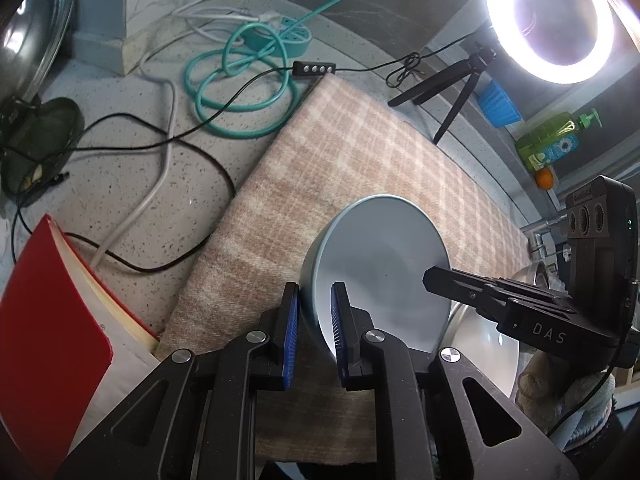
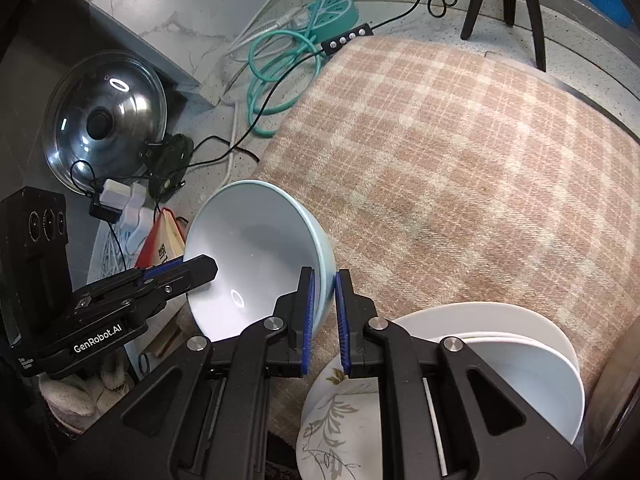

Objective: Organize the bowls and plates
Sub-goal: 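Close both grippers on the rim of the pale white bowl, then lift the white bowl with both grippers and carry it over the steel bowl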

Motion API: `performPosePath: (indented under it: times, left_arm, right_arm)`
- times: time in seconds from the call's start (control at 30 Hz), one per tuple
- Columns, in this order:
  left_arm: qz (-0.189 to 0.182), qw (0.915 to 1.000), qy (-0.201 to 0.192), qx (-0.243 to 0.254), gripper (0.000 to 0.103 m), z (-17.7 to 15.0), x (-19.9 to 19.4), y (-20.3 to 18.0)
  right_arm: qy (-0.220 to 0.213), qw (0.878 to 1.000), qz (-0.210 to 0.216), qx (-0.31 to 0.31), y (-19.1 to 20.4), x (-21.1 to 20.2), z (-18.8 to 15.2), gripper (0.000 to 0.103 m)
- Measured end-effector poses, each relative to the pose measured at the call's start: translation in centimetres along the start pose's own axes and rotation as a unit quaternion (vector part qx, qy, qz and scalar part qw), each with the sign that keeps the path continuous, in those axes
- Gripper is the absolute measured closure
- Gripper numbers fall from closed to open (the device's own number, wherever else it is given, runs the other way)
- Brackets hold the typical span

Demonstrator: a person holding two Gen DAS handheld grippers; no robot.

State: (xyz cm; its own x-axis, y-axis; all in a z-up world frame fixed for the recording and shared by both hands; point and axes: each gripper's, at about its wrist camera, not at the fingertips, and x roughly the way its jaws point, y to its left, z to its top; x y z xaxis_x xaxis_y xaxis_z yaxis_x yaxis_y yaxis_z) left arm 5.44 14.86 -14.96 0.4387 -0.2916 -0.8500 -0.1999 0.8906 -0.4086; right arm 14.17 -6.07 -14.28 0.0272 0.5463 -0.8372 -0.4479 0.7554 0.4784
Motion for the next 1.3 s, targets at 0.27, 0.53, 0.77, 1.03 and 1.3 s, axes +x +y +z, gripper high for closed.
performPosePath:
  times: [0.27, 0.53, 0.77, 1.03, 1.3]
  left_arm:
    - [-0.015, 0.999, -0.026, 0.032, 0.089, 0.8, -2.1, -3.1]
    - [-0.038, 0.9961, -0.033, 0.073, 0.089, 1.3, -2.5, -7.5]
    - [-0.06, 0.9924, -0.028, 0.104, 0.089, 1.3, -2.0, -11.1]
    - [-0.083, 0.9861, -0.021, 0.142, 0.089, 1.1, -1.0, -15.6]
    - [-0.114, 0.9776, 0.002, 0.177, 0.089, 0.4, 0.9, -20.3]
  right_arm:
    - [-0.038, 0.999, 0.003, 0.014, -1.1, -4.0, -0.4, 0.092]
    - [-0.075, 0.996, -0.009, 0.039, -3.4, -8.1, -1.4, 0.092]
    - [-0.094, 0.993, -0.022, 0.066, -6.2, -10.7, -2.9, 0.092]
    - [-0.12, 0.987, -0.04, 0.101, -9.8, -14.3, -5.2, 0.092]
    - [-0.143, 0.978, -0.065, 0.141, -13.8, -17.7, -7.7, 0.092]
